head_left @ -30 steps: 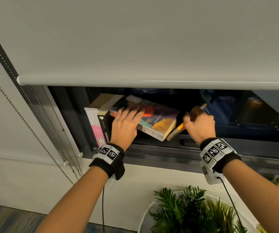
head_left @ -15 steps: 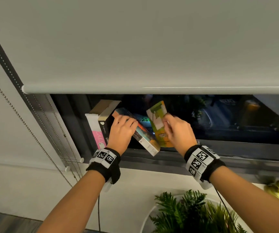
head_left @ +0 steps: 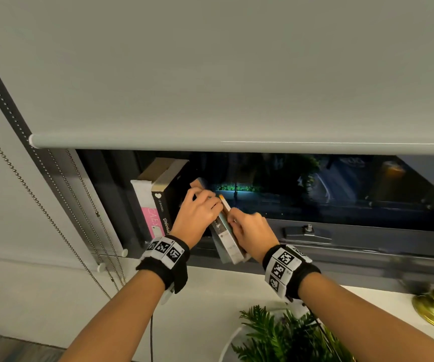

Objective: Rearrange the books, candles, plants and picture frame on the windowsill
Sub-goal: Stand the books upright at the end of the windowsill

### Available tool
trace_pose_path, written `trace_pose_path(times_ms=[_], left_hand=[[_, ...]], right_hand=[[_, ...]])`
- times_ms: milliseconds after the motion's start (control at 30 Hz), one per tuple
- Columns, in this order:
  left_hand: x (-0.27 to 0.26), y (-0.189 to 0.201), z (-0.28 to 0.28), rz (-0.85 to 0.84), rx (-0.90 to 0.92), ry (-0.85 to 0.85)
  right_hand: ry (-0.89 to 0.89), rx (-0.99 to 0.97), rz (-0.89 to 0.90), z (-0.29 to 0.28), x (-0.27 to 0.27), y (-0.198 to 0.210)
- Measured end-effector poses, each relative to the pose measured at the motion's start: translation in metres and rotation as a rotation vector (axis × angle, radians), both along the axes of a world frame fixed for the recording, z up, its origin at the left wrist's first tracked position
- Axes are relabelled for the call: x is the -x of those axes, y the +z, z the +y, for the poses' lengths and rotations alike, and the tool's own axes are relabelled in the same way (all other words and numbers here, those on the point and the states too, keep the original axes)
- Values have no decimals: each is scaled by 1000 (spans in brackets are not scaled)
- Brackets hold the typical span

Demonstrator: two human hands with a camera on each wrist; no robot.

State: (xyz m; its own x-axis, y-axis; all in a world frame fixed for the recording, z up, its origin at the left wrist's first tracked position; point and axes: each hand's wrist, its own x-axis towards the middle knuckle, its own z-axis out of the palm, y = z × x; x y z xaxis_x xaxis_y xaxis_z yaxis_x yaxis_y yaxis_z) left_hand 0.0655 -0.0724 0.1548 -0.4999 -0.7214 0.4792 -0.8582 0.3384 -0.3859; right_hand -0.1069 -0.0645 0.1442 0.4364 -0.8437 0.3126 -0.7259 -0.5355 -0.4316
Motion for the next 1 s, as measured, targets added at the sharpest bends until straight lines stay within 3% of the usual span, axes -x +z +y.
trace_pose_path(times_ms=[133,333,467,533,633,900,1000], left_hand=[[1,-6,-2,25,-17,-21],[5,11,-5,90,233,-118],[3,24,-9,49,319,-107],[2,28,-10,6,317,-102],[5,29,-11,-79,306,-128],[4,21,-12,-72,262,-145],[-3,16,-11,-47,254,-115]], right_hand=[[-21,-61,-34,0,2,-3],[-84,128,-142,-10,-5,21],[-93,-5,-451,-19,-10,34],[-113,-106,-523,-21,-11,37],[-191,-238,-411,-26,-10,32],[-348,-260,84,-26,-6,34],[-357,-278,8,-27,3,31]])
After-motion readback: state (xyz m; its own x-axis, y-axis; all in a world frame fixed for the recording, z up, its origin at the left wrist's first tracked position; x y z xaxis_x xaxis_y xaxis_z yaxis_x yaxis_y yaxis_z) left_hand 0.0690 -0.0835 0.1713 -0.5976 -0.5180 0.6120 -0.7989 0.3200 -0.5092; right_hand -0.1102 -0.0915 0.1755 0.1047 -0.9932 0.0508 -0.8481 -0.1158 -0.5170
